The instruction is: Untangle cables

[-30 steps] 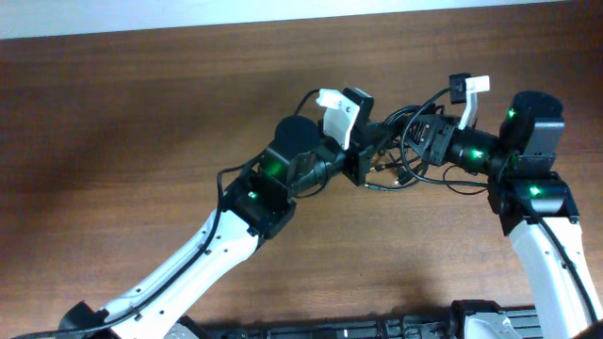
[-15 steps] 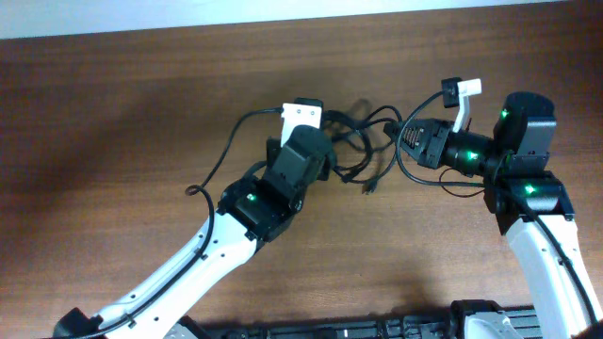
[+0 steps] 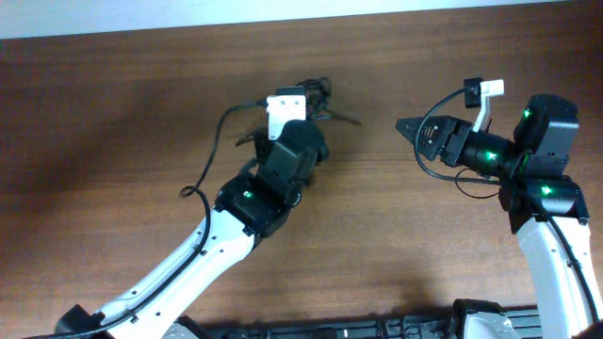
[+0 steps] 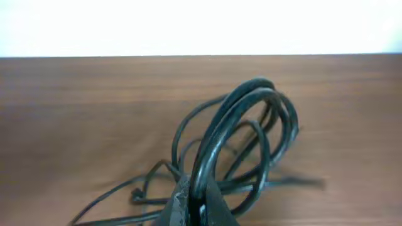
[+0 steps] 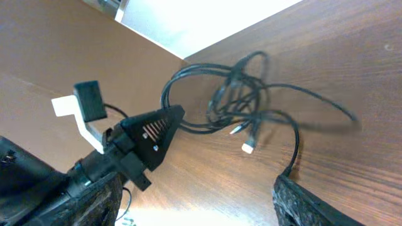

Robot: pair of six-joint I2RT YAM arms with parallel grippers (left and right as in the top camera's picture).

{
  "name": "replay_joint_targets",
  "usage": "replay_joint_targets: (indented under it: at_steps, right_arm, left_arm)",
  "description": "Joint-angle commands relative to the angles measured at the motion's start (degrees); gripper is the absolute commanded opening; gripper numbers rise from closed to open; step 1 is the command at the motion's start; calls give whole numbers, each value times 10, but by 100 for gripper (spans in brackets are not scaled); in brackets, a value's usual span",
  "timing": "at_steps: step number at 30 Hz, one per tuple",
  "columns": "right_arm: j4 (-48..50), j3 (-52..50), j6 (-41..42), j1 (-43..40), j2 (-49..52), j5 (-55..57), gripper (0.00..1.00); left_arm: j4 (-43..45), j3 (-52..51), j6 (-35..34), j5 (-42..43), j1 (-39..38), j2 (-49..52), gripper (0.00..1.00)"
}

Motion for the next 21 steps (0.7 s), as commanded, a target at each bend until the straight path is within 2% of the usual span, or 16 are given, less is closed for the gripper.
replay_joint_targets:
  at_steps: [1,7,14,17,18,19,21]
  right_arm:
    - [-1,10,-7,-1,-9,5,76]
    - [-1,10,29,-1,-9,2,76]
    - [0,10,120,-1,-9,-7,76]
    - [19,10,145,-1,-9,-29,85]
    - [39,10,168,-1,-9,-42,94]
    - [48,10,181,-1,-9,-49,99]
    - [65,10,196,0,-9,-69,99]
  left_arm:
    - [67,2,3,160,0,1,0]
    - [168,2,3,233,0,1,0]
    - [205,2,3,232,0,1,0]
    - [205,2,3,232,0,1,0]
    - [205,2,3,232,0,1,0]
    - [205,2,3,232,0,1,0]
    - [206,2,3,223,0,1,0]
